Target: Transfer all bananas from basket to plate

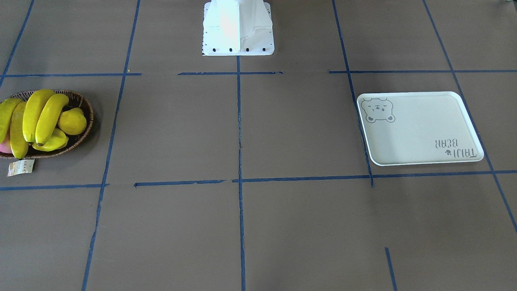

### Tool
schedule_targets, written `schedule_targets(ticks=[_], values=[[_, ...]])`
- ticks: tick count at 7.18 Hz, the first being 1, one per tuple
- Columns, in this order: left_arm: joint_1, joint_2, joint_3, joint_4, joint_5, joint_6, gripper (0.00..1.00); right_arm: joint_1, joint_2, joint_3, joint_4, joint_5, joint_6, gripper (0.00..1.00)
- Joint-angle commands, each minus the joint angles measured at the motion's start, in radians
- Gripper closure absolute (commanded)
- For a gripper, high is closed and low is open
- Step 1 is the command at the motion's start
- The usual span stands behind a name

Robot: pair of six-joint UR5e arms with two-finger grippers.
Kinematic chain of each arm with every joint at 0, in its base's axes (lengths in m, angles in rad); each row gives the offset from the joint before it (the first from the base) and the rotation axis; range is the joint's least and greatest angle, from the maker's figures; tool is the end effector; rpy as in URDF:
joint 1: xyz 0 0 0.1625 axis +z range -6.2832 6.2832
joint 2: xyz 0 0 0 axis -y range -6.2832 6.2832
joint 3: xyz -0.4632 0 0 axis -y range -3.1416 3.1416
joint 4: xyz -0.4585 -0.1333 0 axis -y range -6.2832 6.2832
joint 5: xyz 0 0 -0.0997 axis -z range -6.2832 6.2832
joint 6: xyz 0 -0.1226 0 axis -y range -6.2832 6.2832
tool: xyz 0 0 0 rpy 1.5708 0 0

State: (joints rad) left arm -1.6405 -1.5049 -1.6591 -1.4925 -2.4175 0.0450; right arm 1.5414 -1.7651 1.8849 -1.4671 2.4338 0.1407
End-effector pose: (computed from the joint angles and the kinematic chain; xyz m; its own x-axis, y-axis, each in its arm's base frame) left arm -0.0778 -0.5187 0.7011 0.6604 -0.0430 -0.7497 0.0399 0.9990 -0.0222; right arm 0.0260 -0.4816 0.6178 0.6426 -0.0489 0.7647 -0.0621 0.9914 0.1156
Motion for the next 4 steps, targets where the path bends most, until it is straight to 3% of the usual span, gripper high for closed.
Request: schedule_targets(ticks=[1, 4], values=[[-0.001, 0.0, -0.005, 0.0, 0.0, -0.001, 0.0, -0.079, -0.14, 0.013, 0.315, -0.045, 0.139, 0.0], [0.001, 0.0, -0.004, 0.0, -0.002, -0.001, 0.0, -0.242, -0.155, 0.01, 0.367, -0.081, 0.177, 0.01]])
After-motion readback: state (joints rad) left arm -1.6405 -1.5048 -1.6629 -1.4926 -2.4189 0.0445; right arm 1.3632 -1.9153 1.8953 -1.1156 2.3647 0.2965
